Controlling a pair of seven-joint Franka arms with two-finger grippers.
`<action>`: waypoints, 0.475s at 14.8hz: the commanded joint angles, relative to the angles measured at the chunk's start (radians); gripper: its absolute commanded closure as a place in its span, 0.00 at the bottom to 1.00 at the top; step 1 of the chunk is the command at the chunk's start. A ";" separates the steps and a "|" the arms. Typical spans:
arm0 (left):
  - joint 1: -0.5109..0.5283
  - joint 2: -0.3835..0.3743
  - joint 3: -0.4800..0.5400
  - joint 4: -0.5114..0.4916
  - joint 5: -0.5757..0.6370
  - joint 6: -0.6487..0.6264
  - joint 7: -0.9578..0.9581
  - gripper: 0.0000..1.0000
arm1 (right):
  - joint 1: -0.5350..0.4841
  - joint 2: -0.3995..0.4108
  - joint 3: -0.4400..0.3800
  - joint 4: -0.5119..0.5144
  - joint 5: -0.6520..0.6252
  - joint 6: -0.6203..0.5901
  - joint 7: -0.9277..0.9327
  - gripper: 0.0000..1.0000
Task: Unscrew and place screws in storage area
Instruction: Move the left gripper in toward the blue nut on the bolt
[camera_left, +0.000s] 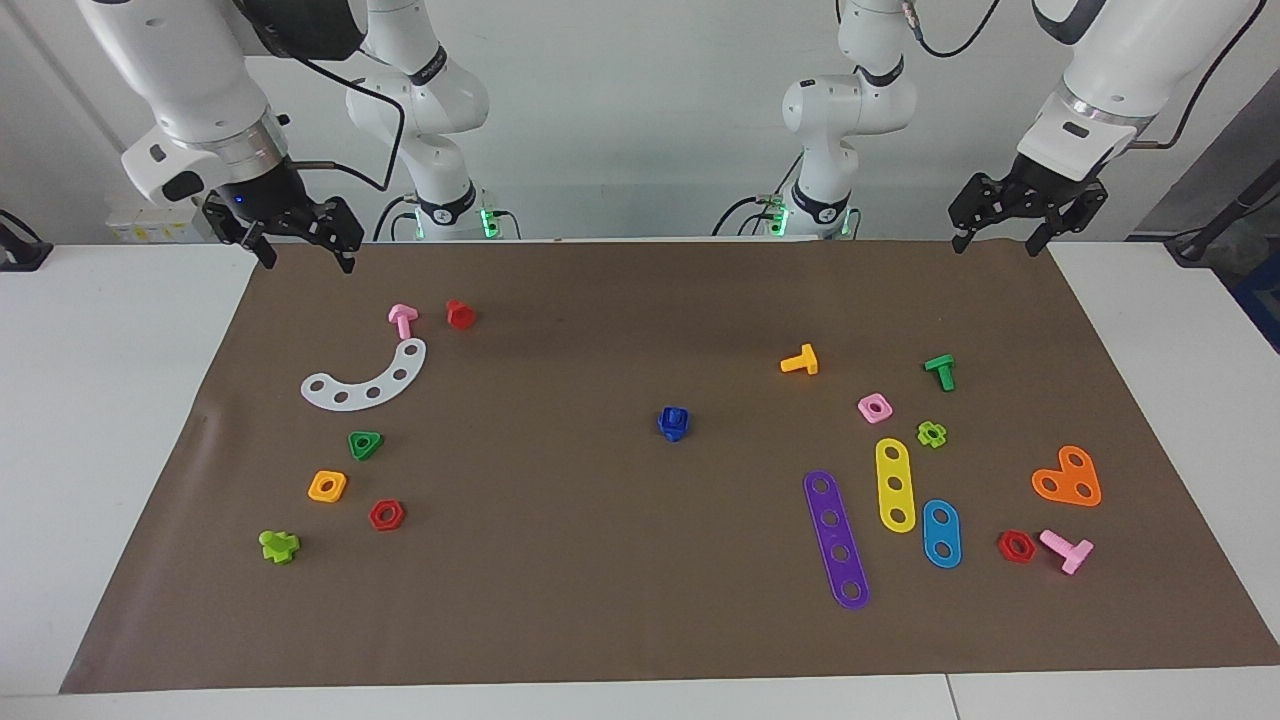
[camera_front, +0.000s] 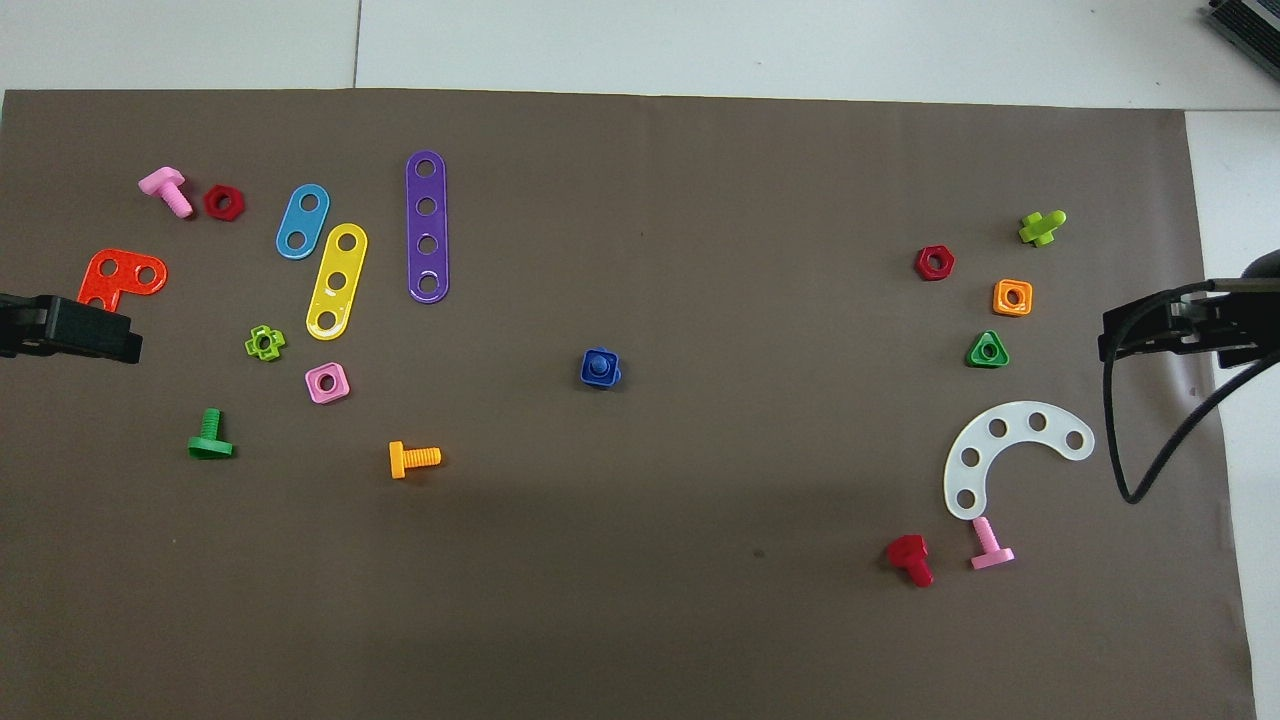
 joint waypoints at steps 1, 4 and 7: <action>0.006 -0.008 -0.003 -0.011 -0.007 -0.001 -0.003 0.00 | 0.000 -0.025 0.001 -0.031 0.000 0.024 -0.018 0.00; 0.006 -0.010 -0.004 -0.011 -0.007 -0.005 -0.001 0.00 | 0.000 -0.025 0.001 -0.031 0.000 0.024 -0.018 0.00; 0.006 -0.010 -0.003 -0.011 -0.007 -0.004 -0.003 0.00 | 0.000 -0.025 0.001 -0.031 0.000 0.024 -0.018 0.00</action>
